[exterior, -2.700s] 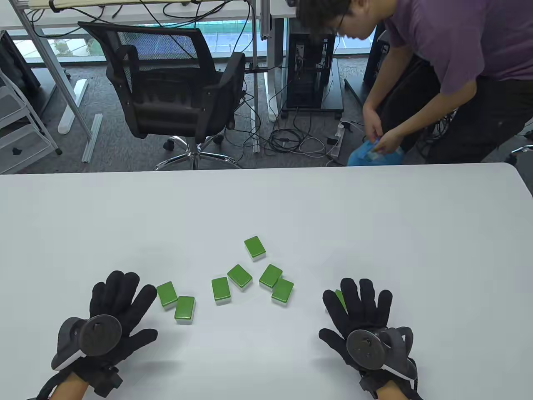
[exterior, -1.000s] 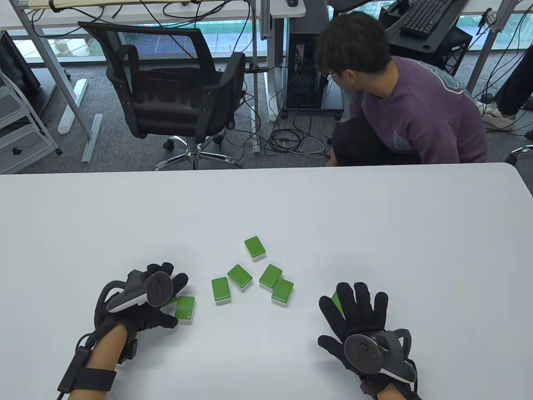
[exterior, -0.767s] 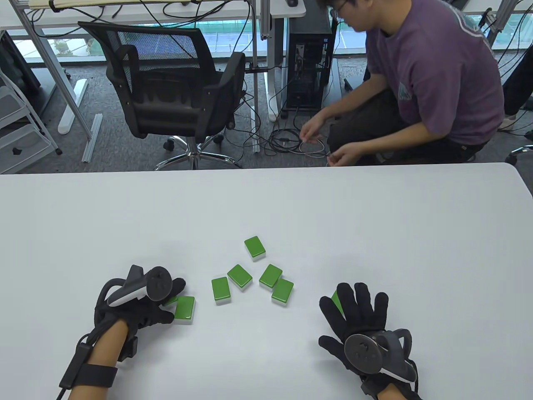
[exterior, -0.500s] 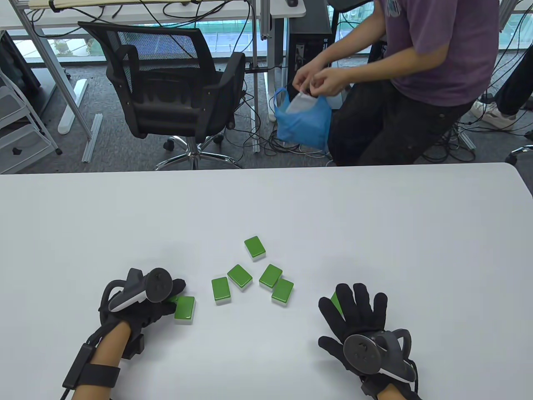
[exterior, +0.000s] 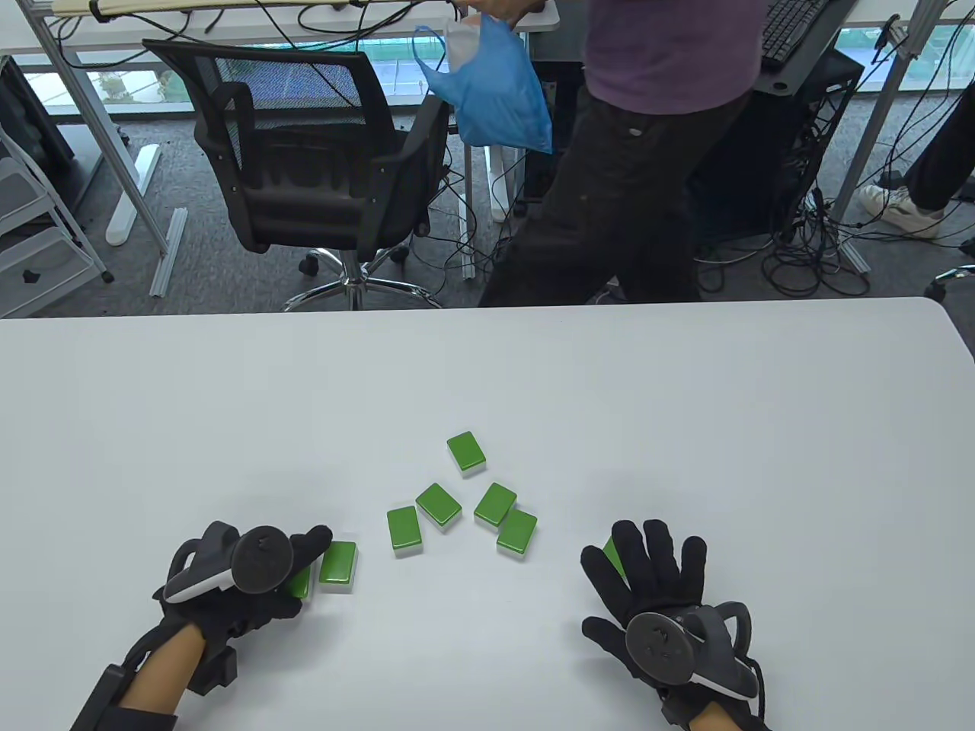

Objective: Flip mahjong tiles upright in a row

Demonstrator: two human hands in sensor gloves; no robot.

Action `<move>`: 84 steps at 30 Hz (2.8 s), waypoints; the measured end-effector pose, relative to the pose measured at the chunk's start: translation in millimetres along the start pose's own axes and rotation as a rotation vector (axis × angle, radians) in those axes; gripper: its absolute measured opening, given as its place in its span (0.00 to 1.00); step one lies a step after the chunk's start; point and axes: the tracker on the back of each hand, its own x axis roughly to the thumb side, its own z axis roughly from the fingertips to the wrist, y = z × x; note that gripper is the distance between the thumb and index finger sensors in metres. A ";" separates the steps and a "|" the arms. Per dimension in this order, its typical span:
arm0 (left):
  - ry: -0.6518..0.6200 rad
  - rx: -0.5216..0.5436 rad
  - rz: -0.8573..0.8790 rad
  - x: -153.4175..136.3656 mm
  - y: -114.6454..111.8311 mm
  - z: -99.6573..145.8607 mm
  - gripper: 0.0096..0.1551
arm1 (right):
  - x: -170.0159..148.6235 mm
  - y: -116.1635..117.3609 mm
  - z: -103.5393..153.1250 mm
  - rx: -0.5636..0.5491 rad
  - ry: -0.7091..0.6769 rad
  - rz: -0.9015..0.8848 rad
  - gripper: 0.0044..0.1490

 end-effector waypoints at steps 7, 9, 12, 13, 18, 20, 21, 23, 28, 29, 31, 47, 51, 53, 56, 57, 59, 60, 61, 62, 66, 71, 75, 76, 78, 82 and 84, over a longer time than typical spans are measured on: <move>-0.007 0.012 -0.007 0.3 -4.8 1.1 0.57 | 0.8 0.2 -0.1 0.003 -0.001 0.005 0.52; 0.002 -0.003 -0.017 1.3 -5.8 0.5 0.56 | 1.0 0.2 -0.2 0.005 -0.001 0.005 0.52; 0.015 -0.027 -0.030 2.2 -5.5 -0.2 0.56 | 1.0 0.2 -0.3 0.008 0.000 0.004 0.52; 0.012 -0.038 -0.026 2.7 -4.4 -0.4 0.58 | 1.0 0.1 -0.2 0.007 0.000 0.004 0.52; 0.014 -0.019 -0.065 14.4 8.2 -4.4 0.62 | 1.3 0.0 -0.6 0.001 -0.003 -0.009 0.52; 0.020 -0.018 -0.102 23.3 14.0 -10.6 0.62 | 2.0 0.1 -0.7 -0.001 -0.008 -0.014 0.52; 0.023 -0.021 -0.117 26.2 15.2 -13.2 0.62 | 2.3 0.0 -0.7 -0.001 -0.009 -0.014 0.52; 0.032 -0.032 -0.155 33.0 17.1 -21.1 0.62 | 3.5 -0.7 -0.5 -0.005 -0.015 -0.013 0.52; 0.063 -0.076 -0.221 44.1 15.9 -40.6 0.60 | 5.4 -1.8 -0.1 -0.011 -0.026 -0.019 0.52; 0.069 -0.089 -0.228 45.3 14.9 -43.7 0.59 | 5.2 -1.4 -0.1 -0.011 -0.027 -0.019 0.52; 0.078 -0.111 -0.243 46.8 12.2 -47.7 0.57 | 5.0 -1.4 0.0 -0.009 -0.027 -0.019 0.52; 0.001 -0.019 -0.216 46.4 19.6 -24.5 0.53 | 5.0 1.8 -0.4 0.008 -0.030 -0.010 0.52; -0.014 0.000 -0.220 43.7 15.7 -15.3 0.53 | 4.8 2.8 -0.5 0.015 -0.028 -0.007 0.52; -0.017 -0.002 -0.218 42.7 13.2 -13.7 0.53 | 5.0 2.9 -0.4 0.018 -0.027 -0.006 0.52; -0.024 -0.007 -0.210 41.9 9.8 -13.1 0.53 | 5.3 3.1 -0.3 0.021 -0.027 -0.004 0.52; -0.025 -0.008 -0.211 41.8 8.7 -13.2 0.53 | 5.3 3.1 -0.3 0.022 -0.028 -0.004 0.52; -0.027 -0.008 -0.213 41.7 7.3 -13.6 0.53 | 5.4 3.1 -0.4 0.022 -0.028 -0.003 0.52; -0.027 -0.007 -0.213 41.7 6.8 -13.7 0.53 | 5.4 3.1 -0.4 0.022 -0.028 -0.004 0.52; -0.029 -0.006 -0.212 41.7 6.3 -13.8 0.53 | 5.3 3.2 -0.5 0.022 -0.029 -0.005 0.52; -0.031 -0.003 -0.213 41.7 5.7 -13.8 0.53 | 5.2 3.1 -0.5 0.021 -0.028 -0.006 0.52; -0.024 -0.003 -0.205 40.4 4.5 -13.4 0.53 | 5.1 3.3 -0.6 0.021 -0.028 -0.007 0.52; -0.014 -0.009 -0.210 40.7 1.2 -13.1 0.52 | 5.1 3.3 -0.6 0.021 -0.028 -0.007 0.52; -0.005 -0.056 -0.224 42.6 3.2 -15.0 0.54 | 5.1 3.3 -0.6 0.021 -0.028 -0.007 0.52; -0.005 -0.076 -0.218 43.7 4.5 -16.2 0.54 | 5.1 3.1 -0.7 0.021 -0.031 -0.009 0.52; -0.012 -0.089 -0.207 47.0 8.3 -19.0 0.55 | 5.5 2.9 -0.9 0.018 -0.032 -0.013 0.51; -0.018 -0.057 -0.193 60.0 20.8 -28.6 0.56 | 6.0 2.6 -1.0 0.015 -0.033 -0.017 0.52; -0.008 -0.028 -0.206 68.8 27.9 -36.5 0.56 | 6.4 2.4 -1.0 0.011 -0.036 -0.017 0.52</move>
